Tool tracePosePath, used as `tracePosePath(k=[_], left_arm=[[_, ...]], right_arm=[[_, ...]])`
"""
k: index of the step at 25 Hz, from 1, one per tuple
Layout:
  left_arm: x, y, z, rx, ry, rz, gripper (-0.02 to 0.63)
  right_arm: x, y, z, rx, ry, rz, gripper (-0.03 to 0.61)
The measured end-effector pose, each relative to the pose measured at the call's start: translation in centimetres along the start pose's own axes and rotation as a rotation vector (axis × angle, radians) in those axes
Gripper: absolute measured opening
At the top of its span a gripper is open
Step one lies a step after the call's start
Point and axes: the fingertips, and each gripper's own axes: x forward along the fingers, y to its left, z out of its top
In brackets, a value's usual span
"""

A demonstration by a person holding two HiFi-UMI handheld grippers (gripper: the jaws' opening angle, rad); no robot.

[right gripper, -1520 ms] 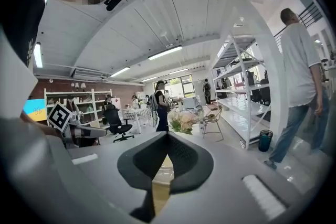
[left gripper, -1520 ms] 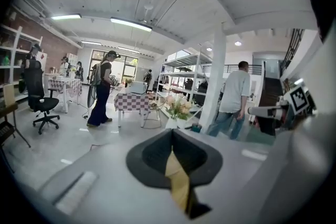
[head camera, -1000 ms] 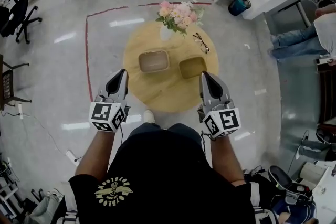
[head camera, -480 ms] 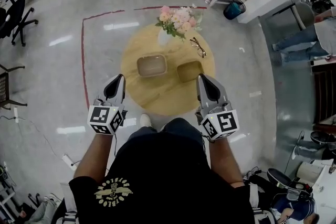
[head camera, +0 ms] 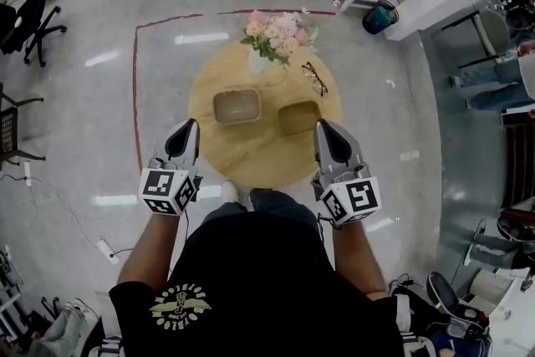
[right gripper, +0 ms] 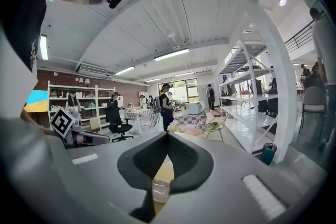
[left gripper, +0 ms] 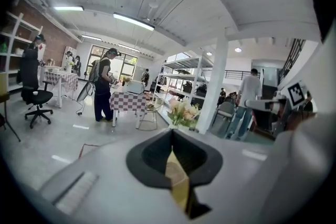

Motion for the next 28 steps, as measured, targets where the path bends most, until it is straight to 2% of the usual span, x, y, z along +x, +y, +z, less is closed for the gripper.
tracePosePath(k=[11, 18, 28], left_arm=[[6.4, -4.8, 0.6, 0.013, 0.025, 0.007, 0.002], [9.6, -6.3, 1.4, 0.006, 0.041, 0.049, 0.002], [9.2, -3.9, 3.1, -0.002, 0.024, 0.211, 0.002]], right_arm=[[1.1, -5.6, -0.8, 0.027, 0.025, 0.073, 0.002], [2.4, -9.1, -0.4, 0.050, 0.029, 0.118, 0.001], [5.6, -10.9, -1.3, 0.091, 0.046, 0.235, 0.000]])
